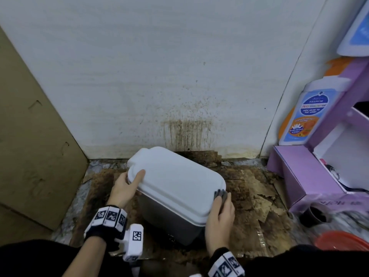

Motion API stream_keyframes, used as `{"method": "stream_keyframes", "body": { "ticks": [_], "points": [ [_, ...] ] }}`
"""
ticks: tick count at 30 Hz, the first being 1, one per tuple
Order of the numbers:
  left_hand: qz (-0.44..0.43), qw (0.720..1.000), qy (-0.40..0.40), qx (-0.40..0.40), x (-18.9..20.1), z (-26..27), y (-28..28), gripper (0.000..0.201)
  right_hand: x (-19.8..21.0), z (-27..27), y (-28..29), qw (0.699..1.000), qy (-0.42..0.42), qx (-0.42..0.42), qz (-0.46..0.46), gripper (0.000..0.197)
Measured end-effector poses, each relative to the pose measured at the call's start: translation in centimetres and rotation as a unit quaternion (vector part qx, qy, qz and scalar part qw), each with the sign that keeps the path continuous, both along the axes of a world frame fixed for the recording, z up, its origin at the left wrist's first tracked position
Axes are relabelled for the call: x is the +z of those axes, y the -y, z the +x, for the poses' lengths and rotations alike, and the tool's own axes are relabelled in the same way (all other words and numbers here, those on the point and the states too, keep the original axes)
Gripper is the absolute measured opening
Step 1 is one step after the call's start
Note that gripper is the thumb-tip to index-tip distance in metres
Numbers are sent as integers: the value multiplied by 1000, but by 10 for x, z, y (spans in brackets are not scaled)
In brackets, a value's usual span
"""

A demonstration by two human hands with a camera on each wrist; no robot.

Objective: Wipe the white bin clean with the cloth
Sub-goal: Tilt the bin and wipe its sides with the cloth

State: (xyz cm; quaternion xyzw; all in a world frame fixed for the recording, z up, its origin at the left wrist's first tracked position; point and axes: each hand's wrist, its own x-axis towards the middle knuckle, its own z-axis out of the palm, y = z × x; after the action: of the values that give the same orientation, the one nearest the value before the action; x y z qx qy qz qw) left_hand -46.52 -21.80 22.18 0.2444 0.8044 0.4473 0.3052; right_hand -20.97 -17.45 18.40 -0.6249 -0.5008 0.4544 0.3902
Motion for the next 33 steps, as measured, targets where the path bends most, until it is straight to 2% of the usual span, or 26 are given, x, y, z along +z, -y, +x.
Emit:
{"method": "stream_keyframes", "body": {
  "ticks": [3,7,11,14,16,18,20,23,27,30,32,33],
  "points": [
    [1,1000,9,-4,-14,-15,-1,97,-3,-12,14,999,6,34,13,65],
    [-20,999,27,21,-19,-17,4,74,-5,-21,13,999,-9,45,7,62],
    [-9,998,44,34,-26,-10,5,89,-2,-12,-14,998,-39,54,-23,59],
    [18,997,63,44,-37,0,8,67,4,-6,-46,994,-64,76,-48,55],
    [39,996,54,53,-49,9,11,78,10,-5,-62,990,-84,99,-63,52],
    [72,991,90,66,-53,26,12,88,17,-3,-74,985,-96,127,-70,49],
    [66,989,121,61,-55,42,11,78,21,-1,-83,980,-100,155,-71,48],
    [64,975,203,60,-64,60,8,102,20,0,-87,976,-94,186,-70,49],
    [99,959,264,30,-68,61,10,106,16,4,-82,972,-83,213,-53,49],
    [115,958,264,-6,-61,59,10,92,15,10,-73,975,-94,199,-40,47],
    [122,957,259,-34,-57,56,8,76,14,13,-62,981,-106,159,-27,48],
    [122,957,258,-45,-55,54,6,77,14,14,-55,985,-110,133,-21,48]
  ]
}}
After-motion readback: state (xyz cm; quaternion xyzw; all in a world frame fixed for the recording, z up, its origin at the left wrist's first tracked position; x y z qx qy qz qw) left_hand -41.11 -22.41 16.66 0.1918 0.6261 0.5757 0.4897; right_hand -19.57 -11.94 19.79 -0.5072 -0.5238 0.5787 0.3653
